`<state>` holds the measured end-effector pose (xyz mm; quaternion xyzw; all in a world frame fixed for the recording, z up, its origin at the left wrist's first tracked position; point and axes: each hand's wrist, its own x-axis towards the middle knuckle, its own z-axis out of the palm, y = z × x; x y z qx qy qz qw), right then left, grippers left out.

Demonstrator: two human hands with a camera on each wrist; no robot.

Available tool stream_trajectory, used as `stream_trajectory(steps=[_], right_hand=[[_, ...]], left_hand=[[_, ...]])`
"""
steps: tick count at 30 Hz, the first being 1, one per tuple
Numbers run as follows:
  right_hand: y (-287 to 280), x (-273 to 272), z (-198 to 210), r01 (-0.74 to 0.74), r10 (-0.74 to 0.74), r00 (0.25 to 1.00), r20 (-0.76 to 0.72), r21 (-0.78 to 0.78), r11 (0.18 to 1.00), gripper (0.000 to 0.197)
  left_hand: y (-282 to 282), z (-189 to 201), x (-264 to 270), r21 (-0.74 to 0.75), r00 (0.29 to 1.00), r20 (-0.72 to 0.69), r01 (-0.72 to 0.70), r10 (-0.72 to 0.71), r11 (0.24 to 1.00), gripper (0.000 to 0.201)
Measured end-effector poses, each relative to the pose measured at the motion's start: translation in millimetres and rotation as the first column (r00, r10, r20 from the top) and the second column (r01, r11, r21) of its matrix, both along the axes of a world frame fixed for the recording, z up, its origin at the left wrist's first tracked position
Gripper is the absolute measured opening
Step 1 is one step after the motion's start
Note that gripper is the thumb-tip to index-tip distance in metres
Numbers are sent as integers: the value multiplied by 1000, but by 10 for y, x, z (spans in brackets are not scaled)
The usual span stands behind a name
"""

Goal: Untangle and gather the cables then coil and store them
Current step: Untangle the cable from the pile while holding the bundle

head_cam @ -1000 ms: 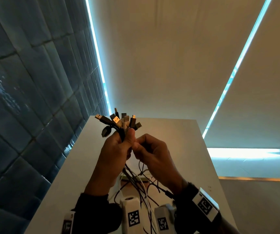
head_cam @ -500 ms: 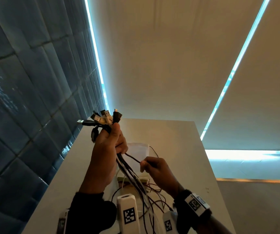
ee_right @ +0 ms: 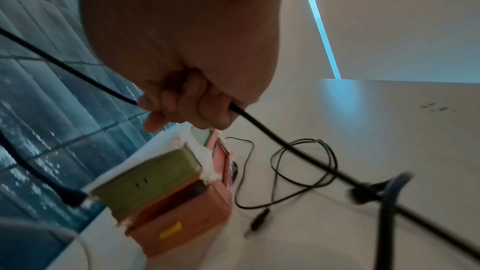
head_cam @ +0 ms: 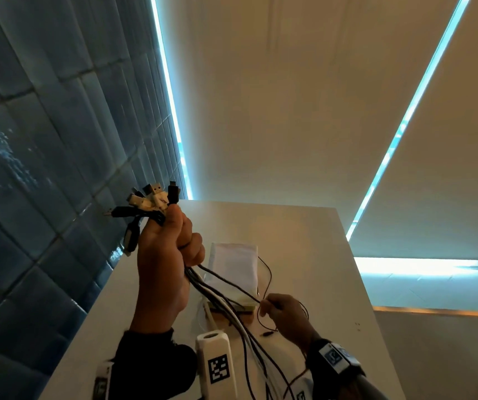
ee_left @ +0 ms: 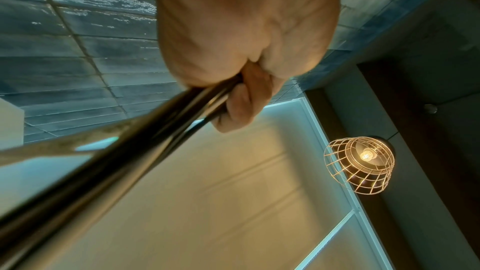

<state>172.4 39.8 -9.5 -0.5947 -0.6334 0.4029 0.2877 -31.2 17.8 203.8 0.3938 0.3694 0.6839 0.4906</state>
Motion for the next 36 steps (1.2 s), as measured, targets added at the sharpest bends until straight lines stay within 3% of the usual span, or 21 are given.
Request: stream_trajectory(steps=[3, 6, 8, 11, 15, 18, 21, 25, 28, 31, 36], right_hand=[[51, -17, 281, 128, -127, 988, -84, -2, 992, 26], [35, -58, 758, 211, -199, 898, -392, -13, 977, 23], [1, -91, 1090, 183, -128, 836, -533, 52, 982, 20], [-80, -135, 1483, 49, 88, 776, -624, 199, 979, 20], [-204, -176, 1769, -150, 333, 741, -583, 339, 929, 16], [-262, -204, 1787, -268, 421, 771, -478, 356, 895, 10], [-268, -167, 1668, -304, 396, 801, -449, 265, 915, 12], [-224, -26, 1391, -282, 312, 857, -409, 133, 950, 28], [-180, 103, 1147, -205, 212, 919, -333, 57, 977, 31], [-201, 196, 950, -180, 174, 926, -335, 14, 984, 33], [-200, 302, 672, -130, 140, 972, -191, 62, 990, 31]], left_hand=[[16, 18, 15, -78, 1000, 18, -6, 8, 997, 37], [33, 5, 19, -145, 1000, 10, -27, 29, 989, 35], [34, -23, 39, -194, 1000, -18, -24, 21, 981, 34], [-8, -4, 95, -254, 991, -130, -5, -30, 967, 34], [-39, 70, 139, -286, 976, -106, 153, -190, 946, 33], [-71, 146, 149, -216, 946, 85, 325, -314, 921, 31], [-98, 211, 146, -100, 915, 246, 352, -320, 931, 31], [-74, 249, 93, -13, 906, 294, 320, -303, 947, 29], [-66, 242, 23, 6, 910, 303, 296, -283, 955, 29], [-71, 248, 2, 13, 913, 295, 291, -282, 957, 29], [-98, 278, -43, 19, 931, 275, 245, -241, 969, 29]])
